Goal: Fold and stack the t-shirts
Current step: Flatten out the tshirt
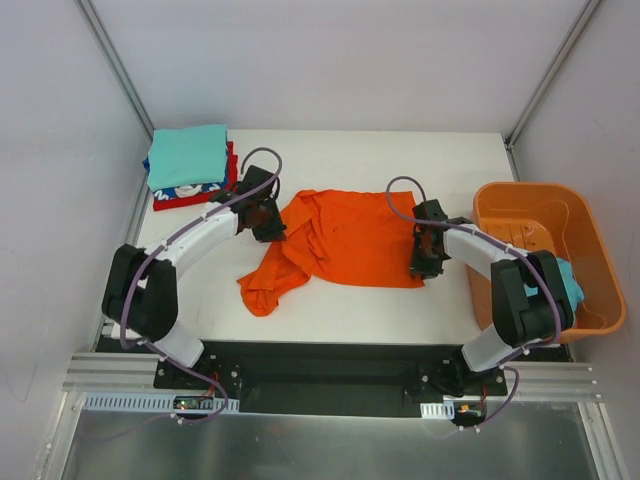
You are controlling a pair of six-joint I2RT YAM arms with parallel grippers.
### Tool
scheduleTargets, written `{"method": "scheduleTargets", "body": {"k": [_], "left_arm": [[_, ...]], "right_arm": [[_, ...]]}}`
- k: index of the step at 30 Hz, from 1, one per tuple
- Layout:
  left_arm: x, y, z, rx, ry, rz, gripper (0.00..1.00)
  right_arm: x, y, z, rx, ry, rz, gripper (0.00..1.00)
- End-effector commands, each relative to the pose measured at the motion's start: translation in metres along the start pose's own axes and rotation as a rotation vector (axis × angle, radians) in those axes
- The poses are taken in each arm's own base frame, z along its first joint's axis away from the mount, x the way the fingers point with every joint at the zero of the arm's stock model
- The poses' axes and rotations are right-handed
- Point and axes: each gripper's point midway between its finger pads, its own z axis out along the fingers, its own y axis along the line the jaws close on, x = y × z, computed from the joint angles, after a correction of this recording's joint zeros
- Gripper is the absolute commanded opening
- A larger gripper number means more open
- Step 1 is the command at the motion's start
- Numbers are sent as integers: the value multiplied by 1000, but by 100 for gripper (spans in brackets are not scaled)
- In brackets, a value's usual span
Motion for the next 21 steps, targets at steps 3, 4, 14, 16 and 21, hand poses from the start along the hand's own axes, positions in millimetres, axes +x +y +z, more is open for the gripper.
{"method": "scheduleTargets", "body": {"k": [3,4,14,16,21], "left_arm": [[-29,0,-48,14,-183,84,0],[-37,-3,-68,33,-236,102,0],[-67,-41,-326,379,-845,326,0],[-53,-47,-382,492,-944,378,0],[-14,-43,-485,695,-1127,439,0]], "right_arm": [[-32,5,-9,12,-79,13,1],[-38,0,-17,38,-114,9,1],[-77,-6,-257,-215,-735,-80,1],[-64,-7,-311,-315,-871,-121,1],[-21,-26,-432,-480,-1158,-143,1]]}}
